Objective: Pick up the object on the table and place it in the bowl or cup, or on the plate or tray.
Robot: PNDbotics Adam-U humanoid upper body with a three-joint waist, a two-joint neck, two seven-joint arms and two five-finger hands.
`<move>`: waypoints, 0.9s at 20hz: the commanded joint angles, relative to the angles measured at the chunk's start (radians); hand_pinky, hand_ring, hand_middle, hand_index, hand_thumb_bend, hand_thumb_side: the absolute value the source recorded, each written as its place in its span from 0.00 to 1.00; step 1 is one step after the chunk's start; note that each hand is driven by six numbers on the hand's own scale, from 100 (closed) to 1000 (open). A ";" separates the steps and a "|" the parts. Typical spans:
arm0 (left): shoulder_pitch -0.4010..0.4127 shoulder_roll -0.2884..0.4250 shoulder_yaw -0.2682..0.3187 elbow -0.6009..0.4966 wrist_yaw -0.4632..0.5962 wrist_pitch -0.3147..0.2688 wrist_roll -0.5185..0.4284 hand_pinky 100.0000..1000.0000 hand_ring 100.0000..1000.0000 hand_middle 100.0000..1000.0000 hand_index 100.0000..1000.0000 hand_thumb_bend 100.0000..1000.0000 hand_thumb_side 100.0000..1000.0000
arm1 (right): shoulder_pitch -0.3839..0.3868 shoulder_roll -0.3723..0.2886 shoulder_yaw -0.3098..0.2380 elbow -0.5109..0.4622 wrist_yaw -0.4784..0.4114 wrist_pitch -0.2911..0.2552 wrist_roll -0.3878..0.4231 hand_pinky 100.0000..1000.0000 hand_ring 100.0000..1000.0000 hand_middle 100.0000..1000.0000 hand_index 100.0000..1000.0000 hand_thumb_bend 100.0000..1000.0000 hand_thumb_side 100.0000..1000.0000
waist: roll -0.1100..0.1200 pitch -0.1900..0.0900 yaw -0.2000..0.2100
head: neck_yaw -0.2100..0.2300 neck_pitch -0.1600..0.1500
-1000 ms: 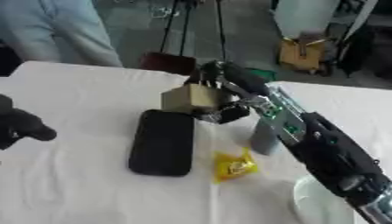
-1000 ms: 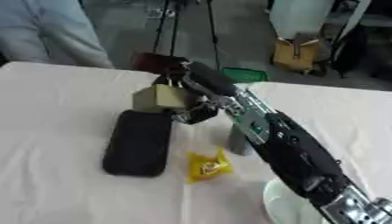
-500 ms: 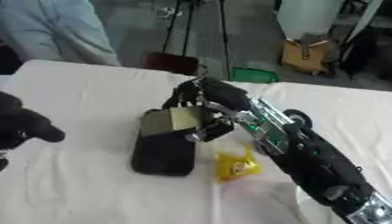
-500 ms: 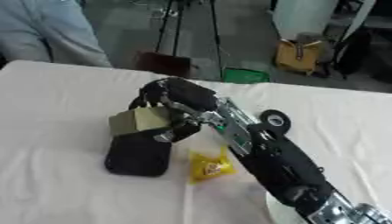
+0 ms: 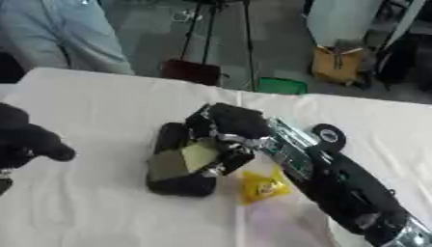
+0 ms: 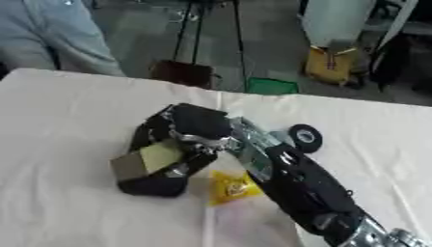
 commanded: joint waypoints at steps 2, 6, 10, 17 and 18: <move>-0.017 0.000 -0.002 -0.021 0.008 -0.002 -0.006 0.78 0.81 0.82 0.94 0.00 0.68 | -0.015 -0.011 -0.034 -0.005 0.092 0.010 -0.088 0.19 0.26 0.22 0.46 0.31 0.00 | 0.006 -0.013 -0.001 | 0.005 -0.013; -0.018 0.000 -0.004 -0.021 0.008 -0.001 -0.008 0.78 0.81 0.82 0.94 0.00 0.68 | -0.010 -0.004 -0.027 0.033 0.219 0.035 -0.177 0.20 0.27 0.24 0.47 0.31 0.00 | 0.005 -0.012 -0.001 | 0.006 -0.014; -0.020 -0.001 -0.005 -0.021 0.008 -0.001 -0.010 0.78 0.81 0.82 0.94 0.00 0.68 | -0.008 0.002 -0.019 0.058 0.298 0.040 -0.245 0.18 0.25 0.28 0.49 0.32 0.00 | 0.004 -0.012 0.000 | 0.006 -0.013; -0.022 0.000 -0.008 -0.021 0.009 -0.002 -0.012 0.78 0.81 0.82 0.94 0.00 0.68 | -0.003 0.009 -0.011 0.076 0.380 0.039 -0.301 0.18 0.26 0.33 0.52 0.32 0.00 | 0.003 -0.012 0.001 | 0.007 -0.013; -0.022 0.000 -0.008 -0.021 0.009 -0.002 -0.013 0.78 0.81 0.82 0.94 0.00 0.67 | -0.003 0.009 -0.011 0.078 0.386 0.039 -0.306 0.21 0.30 0.39 0.56 0.27 0.00 | 0.003 -0.012 0.001 | 0.007 -0.013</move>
